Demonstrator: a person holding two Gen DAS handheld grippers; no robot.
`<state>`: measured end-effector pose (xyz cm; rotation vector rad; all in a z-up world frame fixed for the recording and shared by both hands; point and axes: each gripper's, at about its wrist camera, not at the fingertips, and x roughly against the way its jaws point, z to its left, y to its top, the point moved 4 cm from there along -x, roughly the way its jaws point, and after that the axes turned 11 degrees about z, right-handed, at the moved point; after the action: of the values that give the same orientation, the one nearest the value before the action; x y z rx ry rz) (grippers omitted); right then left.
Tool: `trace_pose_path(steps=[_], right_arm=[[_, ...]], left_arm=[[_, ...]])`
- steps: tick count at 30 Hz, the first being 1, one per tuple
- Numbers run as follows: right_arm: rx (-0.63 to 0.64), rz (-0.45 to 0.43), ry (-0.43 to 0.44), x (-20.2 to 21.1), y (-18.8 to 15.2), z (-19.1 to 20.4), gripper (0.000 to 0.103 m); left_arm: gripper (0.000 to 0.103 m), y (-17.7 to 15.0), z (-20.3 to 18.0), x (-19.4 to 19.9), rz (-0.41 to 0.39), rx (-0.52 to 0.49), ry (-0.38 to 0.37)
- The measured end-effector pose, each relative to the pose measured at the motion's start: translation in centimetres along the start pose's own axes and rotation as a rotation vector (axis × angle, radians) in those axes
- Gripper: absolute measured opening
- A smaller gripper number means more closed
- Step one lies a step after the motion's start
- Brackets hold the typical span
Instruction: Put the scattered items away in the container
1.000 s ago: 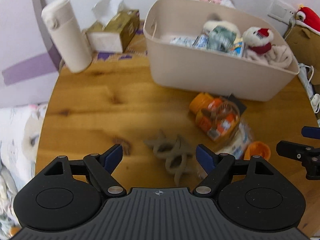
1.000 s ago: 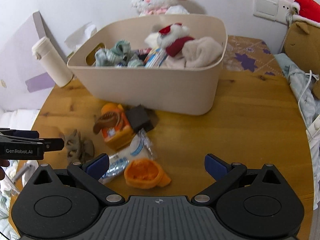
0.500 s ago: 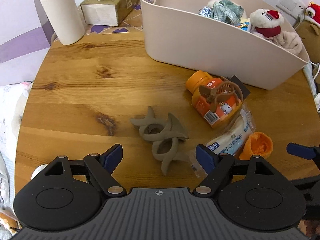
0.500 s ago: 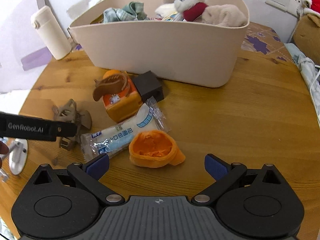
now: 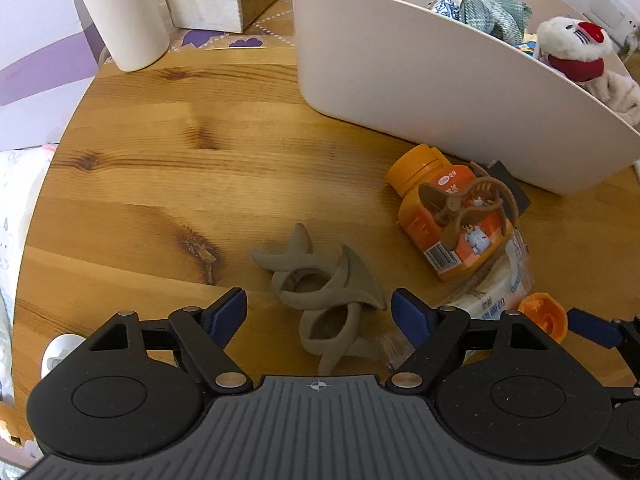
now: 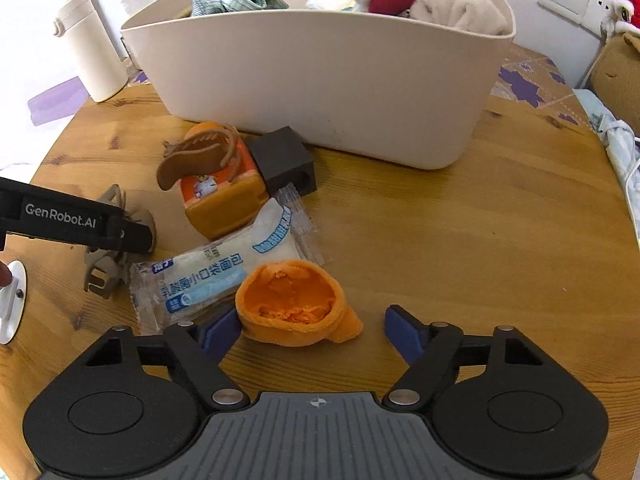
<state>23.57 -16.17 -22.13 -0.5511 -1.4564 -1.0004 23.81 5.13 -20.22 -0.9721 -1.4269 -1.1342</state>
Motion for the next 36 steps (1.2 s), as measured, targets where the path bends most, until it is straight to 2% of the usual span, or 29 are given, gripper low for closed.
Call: trace_pose_path(steps=[2,4,5,6,13,16,31,36], right_arm=[[0.007,-0.002,-0.001,-0.1,0.0,0.0,0.08],[0.025,-0.004,-0.008,0.0,0.1,0.0,0.074],[0.035,-0.006,-0.009,0.0,0.1,0.0,0.072],[0.048,-0.009,-0.01,0.1,0.1,0.1,0.066],[0.088,-0.018,-0.019,0.5,-0.1,0.1,0.039],[0.095,-0.019,-0.017,0.6,-0.2,0.2,0.032],[0.031,-0.062,-0.013,2.9,-1.9,-0.8,0.031],[-0.012,-0.078,0.021,4.4,-2.6,-1.1,0.031]], left_arm=[[0.08,0.1,0.0,-0.1,0.002,0.002,-0.011],[0.07,0.3,0.1,-0.3,-0.001,0.003,-0.007],[0.061,0.3,0.0,-0.4,0.002,-0.001,-0.014],[0.058,0.4,0.0,-0.6,0.006,-0.007,-0.033],[0.058,0.1,0.0,-0.6,-0.022,-0.018,-0.028],[0.057,-0.1,0.0,-0.6,-0.018,-0.022,-0.037],[0.057,-2.0,-0.1,1.9,-0.073,-0.078,-0.05],[0.057,-2.7,0.0,2.9,-0.089,-0.075,-0.058]])
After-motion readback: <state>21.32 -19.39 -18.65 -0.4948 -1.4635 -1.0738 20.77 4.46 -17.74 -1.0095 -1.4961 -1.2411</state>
